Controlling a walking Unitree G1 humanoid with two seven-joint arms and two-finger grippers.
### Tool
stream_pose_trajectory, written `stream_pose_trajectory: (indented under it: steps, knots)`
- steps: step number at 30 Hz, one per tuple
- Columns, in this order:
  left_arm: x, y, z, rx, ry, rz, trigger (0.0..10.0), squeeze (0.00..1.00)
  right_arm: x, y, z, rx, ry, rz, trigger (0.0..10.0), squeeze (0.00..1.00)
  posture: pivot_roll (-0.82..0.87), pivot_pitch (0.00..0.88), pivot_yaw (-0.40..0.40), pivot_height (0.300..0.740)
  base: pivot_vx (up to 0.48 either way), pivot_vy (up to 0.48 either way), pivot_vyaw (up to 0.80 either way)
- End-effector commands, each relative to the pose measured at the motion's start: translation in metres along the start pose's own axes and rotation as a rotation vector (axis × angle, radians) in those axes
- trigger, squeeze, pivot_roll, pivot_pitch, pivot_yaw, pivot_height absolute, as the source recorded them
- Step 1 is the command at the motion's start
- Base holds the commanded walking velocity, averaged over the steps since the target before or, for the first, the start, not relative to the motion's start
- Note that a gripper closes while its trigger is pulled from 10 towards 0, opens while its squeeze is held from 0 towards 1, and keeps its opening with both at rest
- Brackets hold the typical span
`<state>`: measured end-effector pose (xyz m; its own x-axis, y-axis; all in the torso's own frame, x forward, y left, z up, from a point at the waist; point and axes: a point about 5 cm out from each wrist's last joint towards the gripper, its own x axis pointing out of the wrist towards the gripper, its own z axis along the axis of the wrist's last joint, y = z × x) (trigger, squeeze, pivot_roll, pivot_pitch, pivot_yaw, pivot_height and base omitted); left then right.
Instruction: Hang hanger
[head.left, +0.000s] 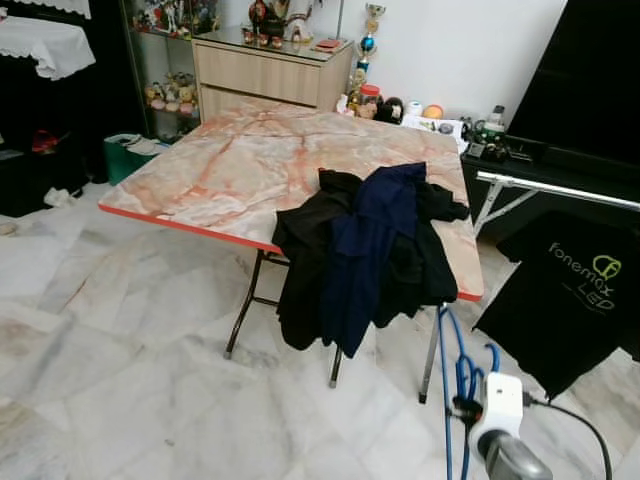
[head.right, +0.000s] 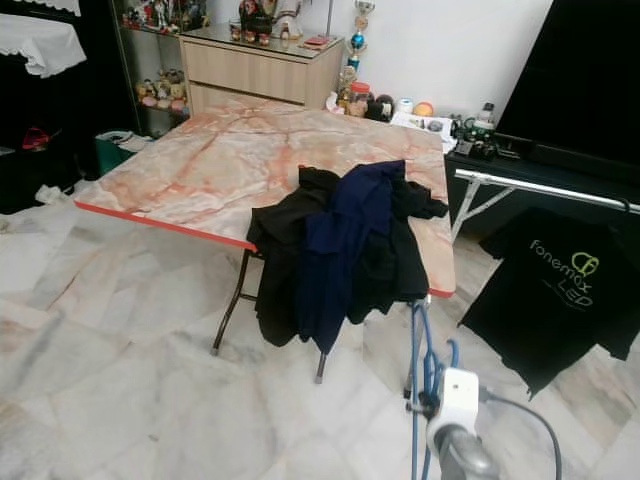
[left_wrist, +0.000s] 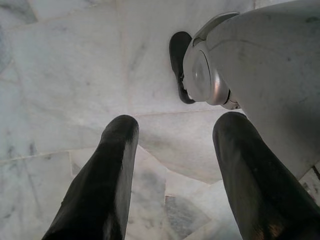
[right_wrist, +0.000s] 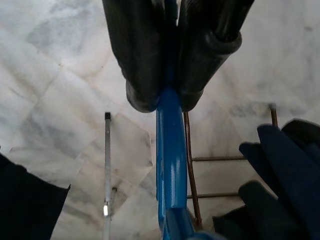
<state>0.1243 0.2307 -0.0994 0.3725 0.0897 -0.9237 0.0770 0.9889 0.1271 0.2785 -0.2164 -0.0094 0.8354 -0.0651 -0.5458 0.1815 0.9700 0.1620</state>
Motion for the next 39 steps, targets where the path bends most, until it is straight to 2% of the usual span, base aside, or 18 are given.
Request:
stream_pose_trajectory:
  steps: [1, 16, 27, 28, 30, 31, 32, 34, 35, 38, 39]
  knots:
    - [0.0, -0.002, -0.003, 0.005, 0.012, -0.004, 10.0, 0.0, -0.001, -0.007, 0.003, 0.056, -0.033, -0.045, 10.0, 0.0, 0.14, 0.0, -0.089, 0.74, 0.0, -0.36, 0.0]
    - [-0.001, -0.004, -0.014, 0.024, 0.04, -0.014, 10.0, 0.0, 0.0, 0.003, -0.001, 0.057, -0.039, -0.043, 10.0, 0.0, 0.15, 0.0, -0.083, 0.74, 0.0, -0.358, 0.0]
    - [0.0, -0.003, -0.01, 0.018, 0.028, -0.014, 10.0, 0.0, -0.001, 0.004, -0.003, 0.03, -0.062, -0.052, 10.0, 0.0, 0.16, 0.0, -0.081, 0.74, 0.0, -0.357, 0.0]
    - [0.0, -0.002, -0.009, 0.017, 0.027, -0.013, 10.0, 0.0, -0.005, 0.001, -0.008, -0.039, -0.093, -0.056, 10.0, 0.0, 0.16, 0.0, -0.081, 0.74, 0.0, -0.36, 0.0]
    - [0.0, -0.003, -0.01, 0.014, 0.027, -0.012, 10.0, 0.0, -0.01, -0.006, -0.021, -0.111, -0.081, -0.079, 10.0, 0.0, 0.16, 0.0, -0.079, 0.74, 0.0, -0.356, 0.0]
    - [0.0, -0.003, -0.01, 0.014, 0.027, -0.012, 10.0, 0.0, -0.01, -0.006, -0.021, -0.111, -0.081, -0.079, 10.0, 0.0, 0.16, 0.0, -0.079, 0.74, 0.0, -0.352, 0.0]
    - [0.0, -0.003, -0.01, 0.012, 0.027, -0.011, 10.0, 0.0, -0.014, -0.01, -0.031, -0.147, -0.052, -0.091, 10.0, 0.0, 0.16, 0.0, -0.079, 0.74, 0.0, -0.356, 0.0]
    - [0.0, -0.003, -0.011, 0.012, 0.028, -0.011, 10.0, 0.0, -0.017, -0.013, -0.039, -0.163, -0.026, -0.096, 10.0, 0.0, 0.16, 0.0, -0.077, 0.74, 0.0, -0.358, 0.0]
    - [0.0, -0.005, -0.011, 0.013, 0.029, -0.014, 10.0, 0.0, -0.024, -0.02, -0.056, -0.184, 0.031, -0.113, 10.0, 0.0, 0.17, 0.0, -0.08, 0.74, 0.0, -0.352, 0.0]
    - [0.0, -0.005, -0.011, 0.008, 0.027, -0.014, 10.0, 0.0, -0.033, -0.028, -0.076, -0.174, 0.096, -0.14, 10.0, 0.0, 0.17, 0.0, -0.079, 0.74, 0.0, -0.354, 0.0]
    - [0.0, -0.005, -0.011, 0.008, 0.027, -0.014, 10.0, 0.0, -0.033, -0.028, -0.076, -0.174, 0.096, -0.14, 10.0, 0.0, 0.17, 0.0, -0.079, 0.74, 0.0, -0.356, 0.0]
